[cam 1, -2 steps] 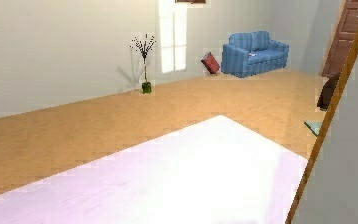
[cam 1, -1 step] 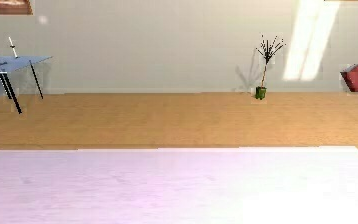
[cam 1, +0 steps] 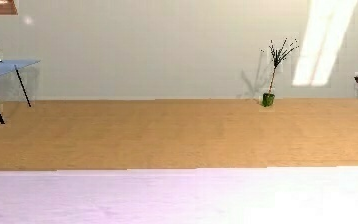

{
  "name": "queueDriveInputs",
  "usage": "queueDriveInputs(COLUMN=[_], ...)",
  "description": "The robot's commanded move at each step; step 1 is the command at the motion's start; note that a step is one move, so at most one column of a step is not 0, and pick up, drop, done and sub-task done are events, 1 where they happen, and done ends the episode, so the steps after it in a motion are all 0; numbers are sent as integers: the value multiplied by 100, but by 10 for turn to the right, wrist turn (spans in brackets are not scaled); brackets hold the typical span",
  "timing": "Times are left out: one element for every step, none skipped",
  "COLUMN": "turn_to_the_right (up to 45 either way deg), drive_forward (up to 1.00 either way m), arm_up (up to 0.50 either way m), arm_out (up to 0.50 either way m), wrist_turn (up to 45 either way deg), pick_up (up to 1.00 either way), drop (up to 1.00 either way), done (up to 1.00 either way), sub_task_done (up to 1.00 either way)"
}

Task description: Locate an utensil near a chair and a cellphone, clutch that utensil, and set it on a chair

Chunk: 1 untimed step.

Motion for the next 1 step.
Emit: queueDriveInputs(turn_to_the_right=[-90], drive_forward=[0], arm_up=[0], arm_out=[0], wrist_turn=[0], pick_up=[0], drop=[0], done=[0], sub_task_done=[0])
